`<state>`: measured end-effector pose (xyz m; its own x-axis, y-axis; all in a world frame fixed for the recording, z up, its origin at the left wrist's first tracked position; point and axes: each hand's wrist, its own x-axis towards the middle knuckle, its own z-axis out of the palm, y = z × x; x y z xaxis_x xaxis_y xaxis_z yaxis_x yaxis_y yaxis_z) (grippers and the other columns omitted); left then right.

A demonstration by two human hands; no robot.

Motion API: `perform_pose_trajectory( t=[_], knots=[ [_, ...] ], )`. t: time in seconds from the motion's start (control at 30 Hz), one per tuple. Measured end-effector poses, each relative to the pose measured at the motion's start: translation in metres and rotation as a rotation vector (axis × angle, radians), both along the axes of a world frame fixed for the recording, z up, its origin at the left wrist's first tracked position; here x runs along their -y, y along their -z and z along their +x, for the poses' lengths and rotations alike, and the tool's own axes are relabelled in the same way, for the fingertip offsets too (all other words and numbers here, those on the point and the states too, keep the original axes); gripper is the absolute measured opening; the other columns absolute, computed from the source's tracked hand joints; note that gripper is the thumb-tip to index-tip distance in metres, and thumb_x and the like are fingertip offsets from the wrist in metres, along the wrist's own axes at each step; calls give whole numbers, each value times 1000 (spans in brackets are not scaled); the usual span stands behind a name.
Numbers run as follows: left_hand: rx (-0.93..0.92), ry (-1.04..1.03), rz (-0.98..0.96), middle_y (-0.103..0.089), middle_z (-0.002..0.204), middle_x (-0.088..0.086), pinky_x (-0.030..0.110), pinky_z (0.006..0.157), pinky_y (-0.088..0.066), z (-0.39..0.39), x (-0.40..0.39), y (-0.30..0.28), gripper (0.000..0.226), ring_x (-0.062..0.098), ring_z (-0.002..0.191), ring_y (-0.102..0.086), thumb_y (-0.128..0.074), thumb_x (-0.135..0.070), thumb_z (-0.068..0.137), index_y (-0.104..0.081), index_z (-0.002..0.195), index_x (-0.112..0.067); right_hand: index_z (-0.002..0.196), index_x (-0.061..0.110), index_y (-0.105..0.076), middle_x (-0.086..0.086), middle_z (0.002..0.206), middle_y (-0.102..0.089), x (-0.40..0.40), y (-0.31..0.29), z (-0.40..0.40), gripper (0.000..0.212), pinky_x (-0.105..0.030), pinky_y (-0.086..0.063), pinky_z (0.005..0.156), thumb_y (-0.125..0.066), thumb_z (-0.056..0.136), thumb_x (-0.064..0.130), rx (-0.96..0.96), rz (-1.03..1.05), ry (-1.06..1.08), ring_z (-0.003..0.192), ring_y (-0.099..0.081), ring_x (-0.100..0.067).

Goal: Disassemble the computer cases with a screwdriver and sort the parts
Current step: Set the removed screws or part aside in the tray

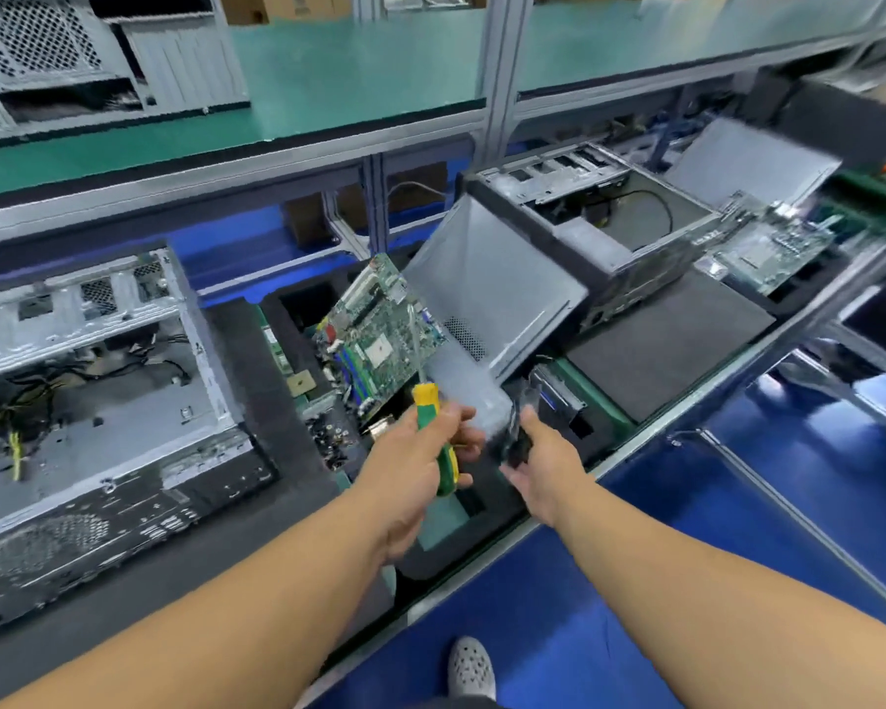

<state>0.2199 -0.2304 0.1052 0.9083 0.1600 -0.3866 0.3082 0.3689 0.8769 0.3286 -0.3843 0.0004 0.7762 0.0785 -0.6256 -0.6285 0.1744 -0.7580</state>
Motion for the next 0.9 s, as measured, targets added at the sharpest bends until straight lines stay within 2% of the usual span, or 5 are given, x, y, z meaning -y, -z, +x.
perform_pose_trajectory(
  t=[0.13, 0.3, 0.43, 0.6, 0.9],
  knots=[
    [-17, -13, 26, -77, 99, 7, 40, 78, -54, 31, 20, 3, 24, 22, 92, -70, -53, -36, 107, -69, 112, -18, 155, 19, -37, -11, 149, -54, -9, -2, -8, 60, -53, -40, 116, -55, 104, 45, -67, 243, 166, 133, -55, -32],
    [-61, -55, 43, -75, 96, 4, 39, 80, -55, 50, 34, 13, 25, 18, 89, -69, -53, -36, 107, -69, 113, -18, 161, 26, -23, -3, 158, -39, -13, -2, -18, 68, -44, -41, 114, -53, 104, 47, -142, 161, 196, 138, -48, -26],
    [-100, -101, 39, -74, 98, 5, 38, 79, -54, 60, 38, 19, 25, 17, 87, -69, -51, -35, 108, -67, 115, -17, 147, 23, -47, -4, 153, -46, -22, -8, 7, 47, -42, -41, 104, -50, 105, 44, -294, 61, 145, 121, -48, -22],
    [-117, -158, 39, -73, 96, 5, 40, 80, -54, 68, 35, 25, 25, 18, 83, -69, -50, -35, 108, -67, 114, -17, 133, 24, -58, -12, 151, -49, -19, -16, 51, 34, -62, -43, 105, -47, 102, 33, -418, -94, -93, 139, -46, -37],
    [-120, -260, 13, -73, 91, 5, 35, 70, -53, 65, 11, 31, 27, 17, 75, -66, -49, -35, 109, -66, 114, -15, 108, 17, -69, -5, 95, -68, -1, -1, 49, 28, -35, -48, 75, -67, 90, 38, -379, 137, -146, 84, -58, -22]
  ],
)
